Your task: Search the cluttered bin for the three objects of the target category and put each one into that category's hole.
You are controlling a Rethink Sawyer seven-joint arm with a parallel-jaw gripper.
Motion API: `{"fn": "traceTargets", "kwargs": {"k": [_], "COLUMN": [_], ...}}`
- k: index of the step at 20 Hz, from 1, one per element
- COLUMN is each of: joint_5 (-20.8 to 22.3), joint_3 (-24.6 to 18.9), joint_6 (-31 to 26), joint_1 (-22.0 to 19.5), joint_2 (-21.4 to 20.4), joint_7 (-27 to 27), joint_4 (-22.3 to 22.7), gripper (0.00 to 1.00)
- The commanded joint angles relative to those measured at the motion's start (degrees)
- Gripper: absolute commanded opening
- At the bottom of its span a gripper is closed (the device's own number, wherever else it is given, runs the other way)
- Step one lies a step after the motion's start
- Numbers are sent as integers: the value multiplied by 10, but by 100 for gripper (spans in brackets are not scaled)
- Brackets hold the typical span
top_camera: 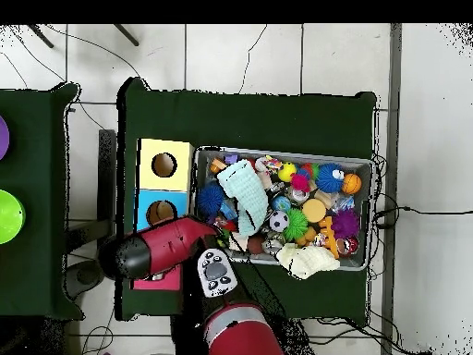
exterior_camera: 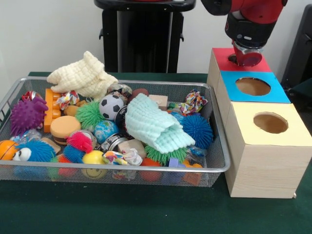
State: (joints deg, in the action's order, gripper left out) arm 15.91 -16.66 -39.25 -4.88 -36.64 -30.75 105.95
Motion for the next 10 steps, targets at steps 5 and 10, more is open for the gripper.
{"fn": "traceTargets", "kwargs": {"k": [5,10], "joint_5": [17,21], "joint_3": [18,23], "joint_6": [-45,-67], "joint_1": [-13,-7], "joint_2": [-26,-39], "joint_7": [-91,-86], "joint_4": [37,28], "gripper": [0,0]}}
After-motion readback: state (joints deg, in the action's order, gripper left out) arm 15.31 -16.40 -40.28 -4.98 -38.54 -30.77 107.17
